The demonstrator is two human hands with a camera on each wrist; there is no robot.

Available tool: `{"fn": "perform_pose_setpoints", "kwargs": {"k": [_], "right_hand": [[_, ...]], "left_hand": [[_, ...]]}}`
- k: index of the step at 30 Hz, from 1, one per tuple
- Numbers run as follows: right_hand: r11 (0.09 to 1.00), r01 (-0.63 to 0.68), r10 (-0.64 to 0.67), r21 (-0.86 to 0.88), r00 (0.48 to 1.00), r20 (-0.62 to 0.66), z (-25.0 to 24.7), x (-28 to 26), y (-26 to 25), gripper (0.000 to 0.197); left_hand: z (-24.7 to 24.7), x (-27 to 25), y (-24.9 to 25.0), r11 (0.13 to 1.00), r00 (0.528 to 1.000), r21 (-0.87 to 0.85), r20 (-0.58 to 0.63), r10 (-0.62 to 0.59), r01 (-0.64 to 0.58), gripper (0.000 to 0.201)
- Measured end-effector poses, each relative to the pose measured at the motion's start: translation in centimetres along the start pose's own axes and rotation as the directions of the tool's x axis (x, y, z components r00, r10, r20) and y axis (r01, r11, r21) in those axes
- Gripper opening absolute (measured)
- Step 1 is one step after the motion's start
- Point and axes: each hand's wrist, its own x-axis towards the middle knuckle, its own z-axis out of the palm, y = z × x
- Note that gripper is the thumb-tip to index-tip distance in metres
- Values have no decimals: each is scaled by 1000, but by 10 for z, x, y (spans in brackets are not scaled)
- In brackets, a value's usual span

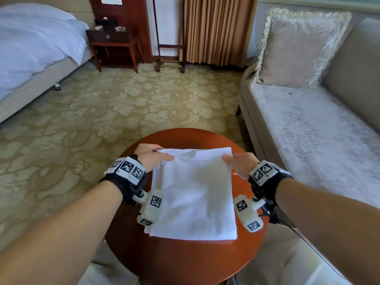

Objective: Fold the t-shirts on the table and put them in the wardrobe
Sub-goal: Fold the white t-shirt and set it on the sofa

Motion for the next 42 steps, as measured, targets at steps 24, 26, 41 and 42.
{"fn": "perform_pose_setpoints", "kwargs": {"k": [24,26,41,42], "right_hand": [[969,-67,31,-239,988,-152,32,-26,-14,90],[953,46,-76,-300,993,-88,45,-41,-13,93],[800,256,-137,-543,959,250,94,-62,38,87],[832,218,-127,-510,970,207,93,-63,36,92]], "left_hand": [[29,-26,-21,908,981,411,-128,144,-79,68],[38,-42,-23,860,978,484,-39,204,-160,69],[68,-46,-72,765,959,621,284,-14,-173,88],[68,-50,-69,806,969,575,249,-4,-144,87]]}}
